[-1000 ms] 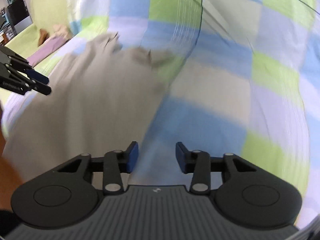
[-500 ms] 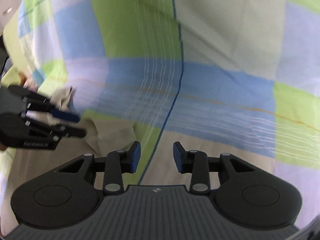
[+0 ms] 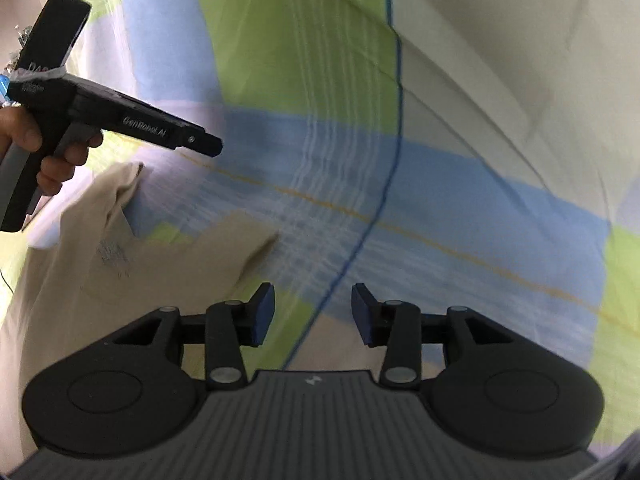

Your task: Fold clothes

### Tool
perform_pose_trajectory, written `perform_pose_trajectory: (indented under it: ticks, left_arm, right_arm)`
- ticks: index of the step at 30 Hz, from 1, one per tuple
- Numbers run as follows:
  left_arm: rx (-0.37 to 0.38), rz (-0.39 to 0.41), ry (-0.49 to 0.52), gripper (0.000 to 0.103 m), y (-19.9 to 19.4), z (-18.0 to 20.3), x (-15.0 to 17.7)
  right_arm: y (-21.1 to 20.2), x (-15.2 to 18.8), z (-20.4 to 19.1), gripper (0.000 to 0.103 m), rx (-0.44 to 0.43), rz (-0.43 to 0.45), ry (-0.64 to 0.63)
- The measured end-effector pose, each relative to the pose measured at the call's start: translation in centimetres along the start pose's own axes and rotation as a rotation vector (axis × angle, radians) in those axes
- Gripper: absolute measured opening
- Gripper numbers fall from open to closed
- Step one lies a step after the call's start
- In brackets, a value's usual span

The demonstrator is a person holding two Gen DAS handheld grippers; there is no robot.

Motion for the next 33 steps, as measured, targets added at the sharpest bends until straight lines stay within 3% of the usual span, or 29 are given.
perform_pose_trajectory:
  ticks: [2, 5, 9, 16, 19, 22, 24, 26, 29, 31, 33]
  left_arm:
    - [0.016, 0.022, -0.052, 0.04, -2.9, -2.3, 1.5]
    - [-0.032, -0.008, -0.104, 0.038, -5.0, -6.3, 4.4]
    - [-0.031, -0.088, -0.153, 0.038, -4.7, -10.5, 7.5]
    - [0.209, -0.142, -0.274, 0.035, -2.6, -10.9, 9.4]
    - [0.347, -0.091, -0.396, 0.018, -2.7, -11.4, 8.7]
    - [0.477, -0.038, -0.516, 0.016, -2.9, -12.0, 7.9]
    - [0.45, -0.015, -0.555, 0.016, -2.4, -12.7, 7.7]
    - [0.345, -0.022, -0.536, 0.016, -1.2, -13.2, 8.2]
    - [0.275, -0.086, -0.427, 0.016, 0.0, -12.1, 9.7]
    - [0.301, -0.08, -0.405, 0.021, -0.6, -11.6, 9.9]
    - [0.335, -0.072, -0.388, 0.034, -1.3, -11.2, 10.3]
  right_arm:
    - [-0.2, -0.6, -0.3, 0.046, -0.043, 0.023, 0.029]
    - [0.4, -0.9, -0.2, 0.047, -0.082, 0.015, 0.075]
    - [1.4, -1.0, 0.1, 0.048, -0.084, 0.003, 0.119]
    - [2.8, -1.2, -0.6, 0.055, -0.103, 0.019, 0.213]
    - [3.5, -1.0, -1.1, 0.055, -0.086, 0.007, 0.218]
    - [3.7, -1.1, -1.5, 0.055, -0.068, 0.01, 0.225]
    - [3.8, -1.2, -1.6, 0.056, -0.044, 0.015, 0.226]
    - [3.9, -1.2, -1.7, 0.057, -0.026, 0.02, 0.232]
    - [3.9, -1.3, -1.7, 0.058, -0.041, 0.027, 0.258]
    - [4.2, -1.4, -1.8, 0.057, -0.066, 0.024, 0.256]
    - [4.5, -1.5, -1.8, 0.057, -0.072, 0.017, 0.242]
Point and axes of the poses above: each gripper's, at about its wrist camera, not at the fingertips, and y roughly the way its jaws point, z to its right, x to its underside, the point moved 4 cm from there along y, roughly the way its jaws point, and after that the axes turned 3 degrees about y, right-handed, at the moved point
